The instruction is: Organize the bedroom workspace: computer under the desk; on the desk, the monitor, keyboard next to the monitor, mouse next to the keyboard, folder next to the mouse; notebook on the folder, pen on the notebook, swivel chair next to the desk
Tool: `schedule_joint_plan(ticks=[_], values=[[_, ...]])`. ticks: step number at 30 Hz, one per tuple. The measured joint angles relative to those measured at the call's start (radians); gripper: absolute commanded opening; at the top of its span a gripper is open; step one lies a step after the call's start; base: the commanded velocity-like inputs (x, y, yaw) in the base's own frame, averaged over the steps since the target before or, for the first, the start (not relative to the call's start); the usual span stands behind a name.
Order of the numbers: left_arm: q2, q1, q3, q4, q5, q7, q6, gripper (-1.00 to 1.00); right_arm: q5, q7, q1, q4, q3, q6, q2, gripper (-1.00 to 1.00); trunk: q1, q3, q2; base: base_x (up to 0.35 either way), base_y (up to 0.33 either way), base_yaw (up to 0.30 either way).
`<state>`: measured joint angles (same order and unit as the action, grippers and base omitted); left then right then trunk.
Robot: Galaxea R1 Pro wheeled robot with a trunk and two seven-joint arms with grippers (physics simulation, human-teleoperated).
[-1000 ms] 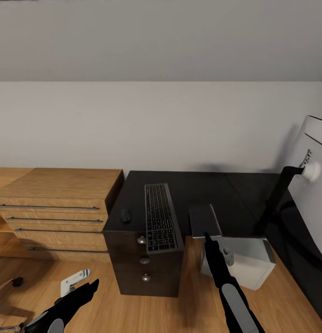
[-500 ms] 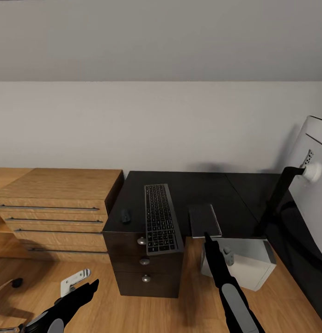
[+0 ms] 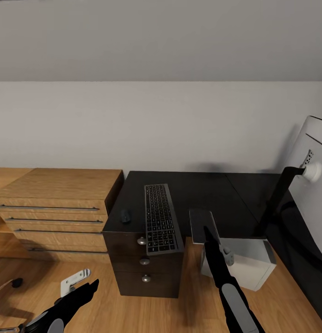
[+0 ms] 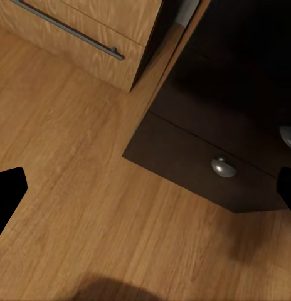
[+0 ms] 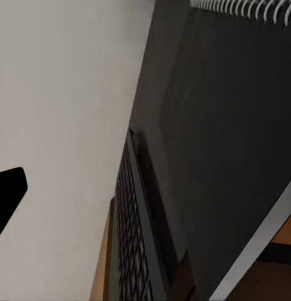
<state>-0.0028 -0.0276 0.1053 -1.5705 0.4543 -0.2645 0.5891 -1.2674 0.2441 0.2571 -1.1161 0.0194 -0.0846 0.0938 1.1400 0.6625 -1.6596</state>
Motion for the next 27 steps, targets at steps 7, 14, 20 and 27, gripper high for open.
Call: schedule_joint_plan(ticks=[7,14,20,27], values=[[0.0,0.0,0.0,0.0,0.0,0.0,-0.002,1.0,0.0,0.0,0.0,0.0,0.0,0.0,0.0,1.0,0.0,0.0,0.0,0.0,0.0,0.0],[0.0,0.0,0.0,0.0,0.0,0.001,-0.003,1.0,0.001,0.0,0.0,0.0,0.0,0.0,0.0,1.0,0.001,0.0,0.0,-0.186,0.0,0.0],[0.0,0.0,0.0,0.0,0.0,0.001,-0.003,1.0,0.001,0.001,0.0,0.0,0.0,0.0,0.0,1.0,0.001,0.0,0.0,-0.321,0.0,0.0],[-0.002,0.0,-0.001,0.0,0.0,-0.001,-0.005,1.0,0.002,0.001,0.0,0.0,0.0,0.0,-0.001,1.0,0.001,0.0,0.0,-0.33,-0.046,0.0]])
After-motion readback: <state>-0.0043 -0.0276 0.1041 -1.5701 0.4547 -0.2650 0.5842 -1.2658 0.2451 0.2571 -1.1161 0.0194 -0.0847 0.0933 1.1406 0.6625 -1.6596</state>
